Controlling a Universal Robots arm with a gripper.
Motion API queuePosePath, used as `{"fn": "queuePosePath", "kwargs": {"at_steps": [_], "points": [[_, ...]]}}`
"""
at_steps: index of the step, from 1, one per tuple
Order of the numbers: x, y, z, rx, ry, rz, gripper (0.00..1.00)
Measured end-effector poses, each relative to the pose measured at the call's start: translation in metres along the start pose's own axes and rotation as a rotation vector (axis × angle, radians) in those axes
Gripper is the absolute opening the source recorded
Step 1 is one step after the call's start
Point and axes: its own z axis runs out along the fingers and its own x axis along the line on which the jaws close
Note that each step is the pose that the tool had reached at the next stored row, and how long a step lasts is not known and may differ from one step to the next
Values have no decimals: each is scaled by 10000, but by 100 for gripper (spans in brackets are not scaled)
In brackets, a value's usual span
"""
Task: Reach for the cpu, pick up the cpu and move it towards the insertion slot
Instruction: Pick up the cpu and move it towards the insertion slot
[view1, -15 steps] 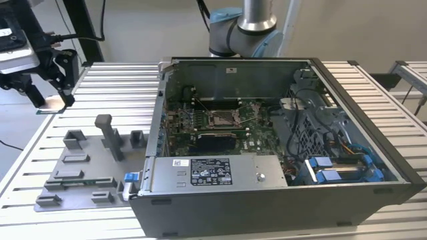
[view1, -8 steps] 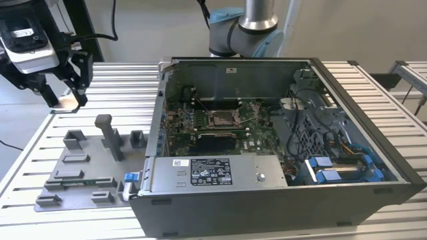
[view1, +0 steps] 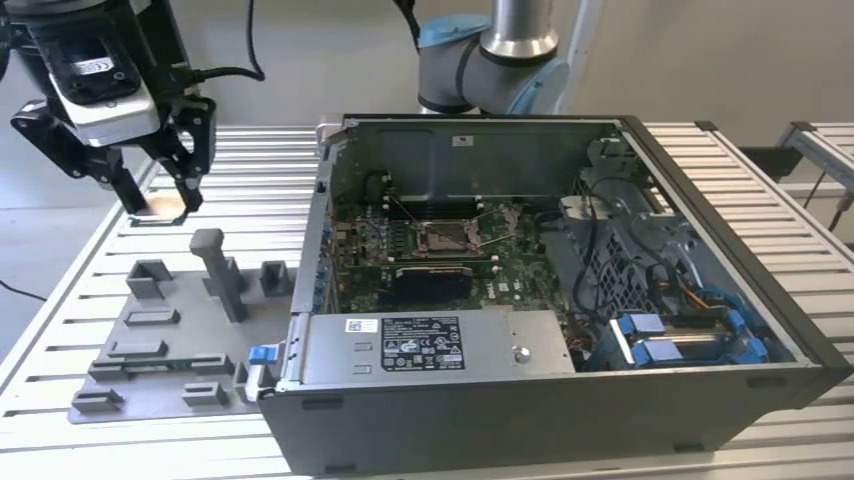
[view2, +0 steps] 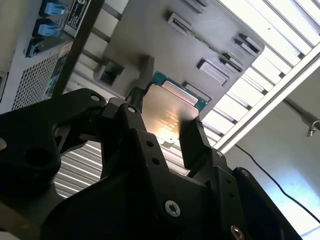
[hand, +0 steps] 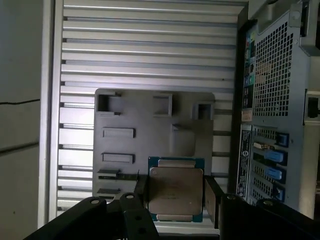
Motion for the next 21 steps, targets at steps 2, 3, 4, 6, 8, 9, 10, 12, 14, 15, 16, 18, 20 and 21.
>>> {"fn": "queuePosePath", "kwargs": {"at_steps": [2,3,4,6,8,9,10,12,14,15,16,18,20,21], "points": [[-57,-2,1,-1,-1,0,0],[-84,-2,1,-1,-1,0,0],[-113,-3,1,-1,-2,0,0],[-168,-5,0,-1,0,0,0],[-220,-6,1,-1,-1,-1,0],[-244,-6,1,-1,-1,0,0],[-268,-7,1,-1,-1,0,0],[-311,-8,1,-1,-1,0,0],[-358,-10,1,-1,-1,0,0],[-379,-10,1,-1,-1,0,0],[-402,-11,1,-1,-1,0,0],[-450,-12,1,-1,-1,-1,0],[-499,-13,1,0,-1,0,0],[-525,-14,1,0,0,0,0]]}}
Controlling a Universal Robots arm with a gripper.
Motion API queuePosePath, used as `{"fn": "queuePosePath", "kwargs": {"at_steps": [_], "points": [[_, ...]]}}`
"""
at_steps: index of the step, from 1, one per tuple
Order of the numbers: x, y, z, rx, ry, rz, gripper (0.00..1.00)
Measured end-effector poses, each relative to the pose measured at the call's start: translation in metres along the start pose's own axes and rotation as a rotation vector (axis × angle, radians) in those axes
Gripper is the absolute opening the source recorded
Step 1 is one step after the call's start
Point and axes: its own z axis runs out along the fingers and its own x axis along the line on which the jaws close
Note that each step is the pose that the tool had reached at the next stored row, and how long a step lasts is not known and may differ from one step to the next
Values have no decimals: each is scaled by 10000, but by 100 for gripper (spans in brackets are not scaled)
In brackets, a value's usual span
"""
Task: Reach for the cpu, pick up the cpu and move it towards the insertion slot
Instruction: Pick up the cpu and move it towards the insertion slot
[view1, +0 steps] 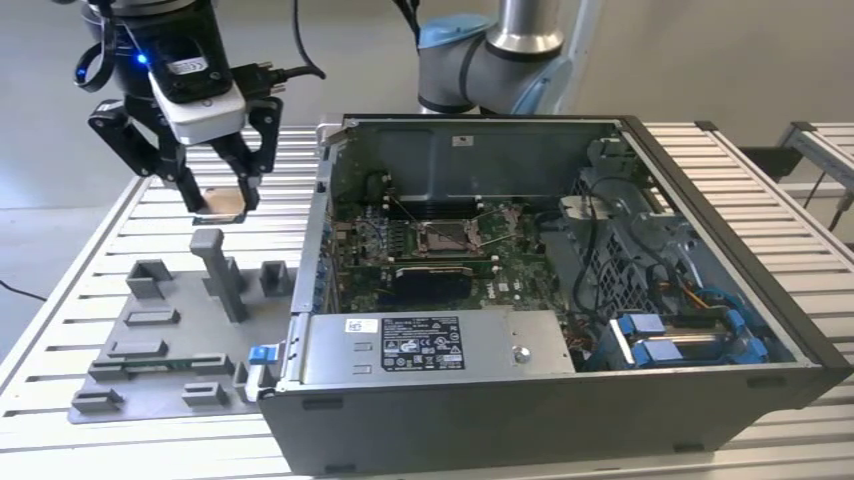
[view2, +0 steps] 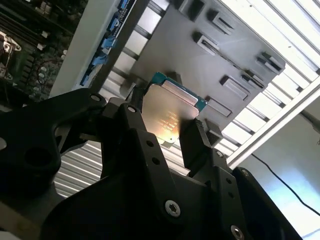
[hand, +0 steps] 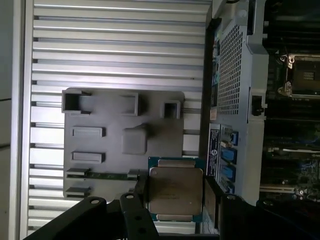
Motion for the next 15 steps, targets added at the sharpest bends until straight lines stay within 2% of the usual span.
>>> {"fn": "queuePosePath", "kwargs": {"at_steps": [15], "points": [[-421,-11,1,-1,-1,0,0]]}}
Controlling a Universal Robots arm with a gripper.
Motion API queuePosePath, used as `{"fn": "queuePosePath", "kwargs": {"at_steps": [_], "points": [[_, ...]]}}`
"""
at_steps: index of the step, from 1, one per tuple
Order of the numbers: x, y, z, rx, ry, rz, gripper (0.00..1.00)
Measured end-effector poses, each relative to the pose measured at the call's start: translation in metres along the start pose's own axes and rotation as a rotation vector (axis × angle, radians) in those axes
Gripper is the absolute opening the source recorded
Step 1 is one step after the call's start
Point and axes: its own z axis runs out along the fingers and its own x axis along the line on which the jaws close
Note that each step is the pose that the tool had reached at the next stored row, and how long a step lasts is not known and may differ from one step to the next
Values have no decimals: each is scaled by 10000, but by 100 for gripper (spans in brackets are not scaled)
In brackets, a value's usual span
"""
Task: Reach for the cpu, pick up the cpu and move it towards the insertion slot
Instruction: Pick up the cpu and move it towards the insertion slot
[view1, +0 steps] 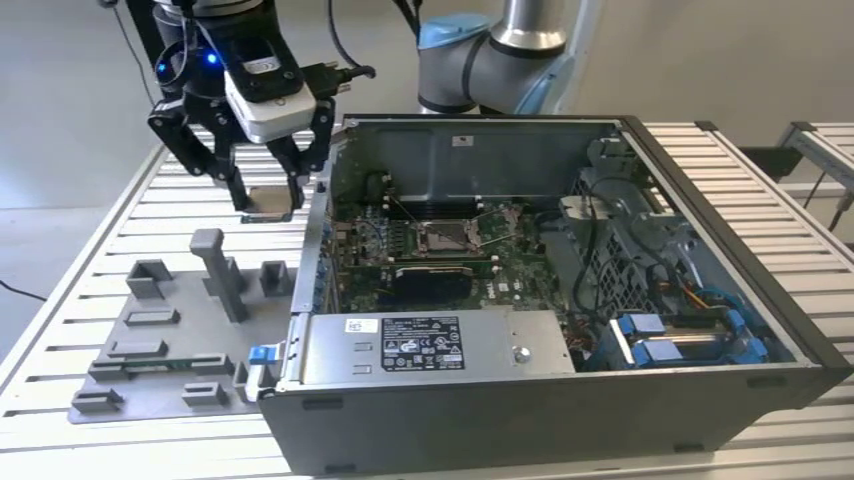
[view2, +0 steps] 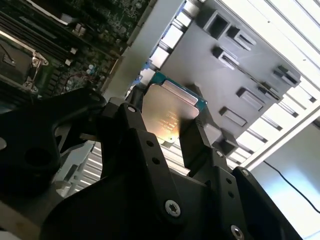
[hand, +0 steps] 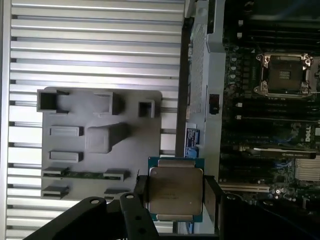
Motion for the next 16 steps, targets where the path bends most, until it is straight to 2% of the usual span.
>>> {"fn": "queuePosePath", "kwargs": {"at_steps": [13,16], "points": [[-414,-5,0,1,1,1,0],[-529,-7,0,1,1,0,0]]}}
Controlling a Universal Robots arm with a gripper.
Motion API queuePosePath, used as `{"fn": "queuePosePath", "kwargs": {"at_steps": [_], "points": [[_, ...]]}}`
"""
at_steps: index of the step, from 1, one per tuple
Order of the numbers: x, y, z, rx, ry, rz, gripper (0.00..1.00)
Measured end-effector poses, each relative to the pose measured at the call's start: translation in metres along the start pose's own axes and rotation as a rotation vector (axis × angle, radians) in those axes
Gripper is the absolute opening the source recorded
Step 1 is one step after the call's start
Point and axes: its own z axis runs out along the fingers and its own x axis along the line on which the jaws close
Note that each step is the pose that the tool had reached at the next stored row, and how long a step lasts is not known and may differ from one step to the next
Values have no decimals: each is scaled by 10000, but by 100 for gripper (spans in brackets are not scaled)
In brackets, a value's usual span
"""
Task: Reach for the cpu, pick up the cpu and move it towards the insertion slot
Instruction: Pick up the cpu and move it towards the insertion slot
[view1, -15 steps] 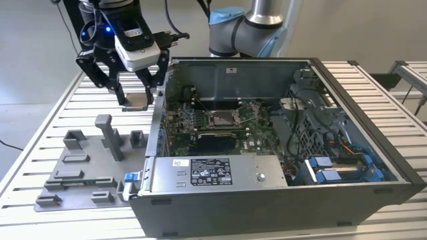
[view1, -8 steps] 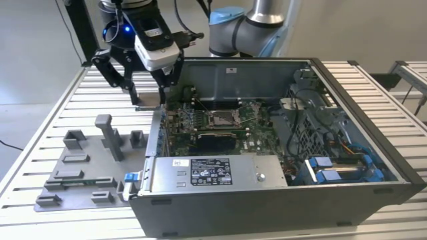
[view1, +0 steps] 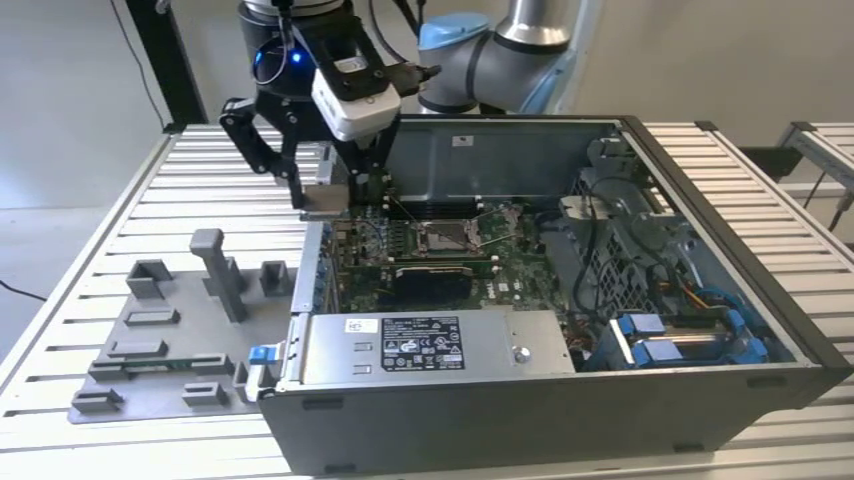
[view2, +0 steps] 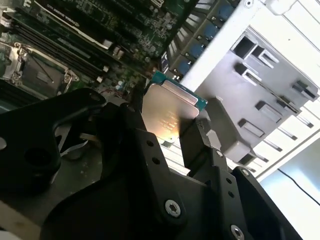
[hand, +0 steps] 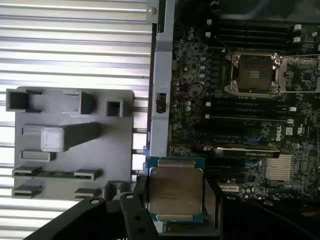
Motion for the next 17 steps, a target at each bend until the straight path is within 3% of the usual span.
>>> {"fn": "queuePosePath", "kwargs": {"at_steps": [17], "points": [[-499,-9,1,-1,0,0,0]]}}
